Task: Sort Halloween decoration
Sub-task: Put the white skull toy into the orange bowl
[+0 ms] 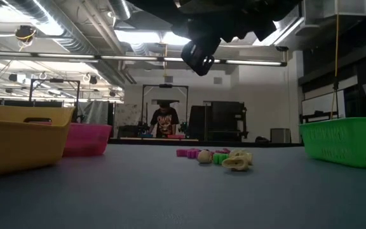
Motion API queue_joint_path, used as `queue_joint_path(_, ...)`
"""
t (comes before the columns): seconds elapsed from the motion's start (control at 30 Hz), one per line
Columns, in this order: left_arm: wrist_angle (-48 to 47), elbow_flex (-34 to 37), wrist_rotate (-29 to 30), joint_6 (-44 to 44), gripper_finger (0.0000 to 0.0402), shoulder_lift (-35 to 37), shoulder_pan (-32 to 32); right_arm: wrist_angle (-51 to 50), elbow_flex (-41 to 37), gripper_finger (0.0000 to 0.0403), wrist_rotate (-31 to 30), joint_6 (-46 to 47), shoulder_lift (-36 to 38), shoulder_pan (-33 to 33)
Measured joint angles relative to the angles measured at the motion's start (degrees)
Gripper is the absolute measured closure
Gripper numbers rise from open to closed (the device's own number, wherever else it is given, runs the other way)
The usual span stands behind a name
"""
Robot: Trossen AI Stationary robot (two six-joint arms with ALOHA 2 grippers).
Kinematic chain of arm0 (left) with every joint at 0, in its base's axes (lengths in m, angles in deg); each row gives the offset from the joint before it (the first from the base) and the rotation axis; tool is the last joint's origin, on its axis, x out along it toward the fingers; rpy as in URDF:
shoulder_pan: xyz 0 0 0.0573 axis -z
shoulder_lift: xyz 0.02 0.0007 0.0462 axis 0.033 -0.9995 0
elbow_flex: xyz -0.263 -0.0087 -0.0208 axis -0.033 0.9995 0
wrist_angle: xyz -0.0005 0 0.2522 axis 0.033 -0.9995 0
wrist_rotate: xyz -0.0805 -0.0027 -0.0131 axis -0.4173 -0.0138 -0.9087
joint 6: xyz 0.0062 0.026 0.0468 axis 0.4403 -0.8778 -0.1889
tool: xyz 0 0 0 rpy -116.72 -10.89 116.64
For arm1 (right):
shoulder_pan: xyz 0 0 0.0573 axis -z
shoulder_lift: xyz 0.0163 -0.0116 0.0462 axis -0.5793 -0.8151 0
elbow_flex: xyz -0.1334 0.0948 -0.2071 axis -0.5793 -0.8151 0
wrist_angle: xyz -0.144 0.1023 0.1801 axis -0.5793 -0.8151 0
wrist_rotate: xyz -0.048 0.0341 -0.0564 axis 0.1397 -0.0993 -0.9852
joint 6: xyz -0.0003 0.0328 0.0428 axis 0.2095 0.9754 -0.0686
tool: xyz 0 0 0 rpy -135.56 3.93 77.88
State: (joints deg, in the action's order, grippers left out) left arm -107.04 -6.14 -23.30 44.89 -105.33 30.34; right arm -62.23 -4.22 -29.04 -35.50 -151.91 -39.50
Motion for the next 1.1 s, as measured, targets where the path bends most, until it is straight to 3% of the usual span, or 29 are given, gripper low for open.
queue_joint_path(0.27,0.96,0.0,0.12,-4.49,0.0208,0.0,0.64,-0.62,0.19,0.0331,-0.03,-0.02,0.01,-0.04)
queue_joint_path(0.8,3.97,0.0,-0.49,-4.65,0.0208,-0.02,0.91,0.13,0.26,0.0331,-0.12,4.54,0.11,-0.02)
queue_joint_path(1.1,5.8,-0.15,-0.3,-4.85,0.0208,0.07,1.26,6.07,0.22,0.0331,7.96,6.38,0.11,0.07)
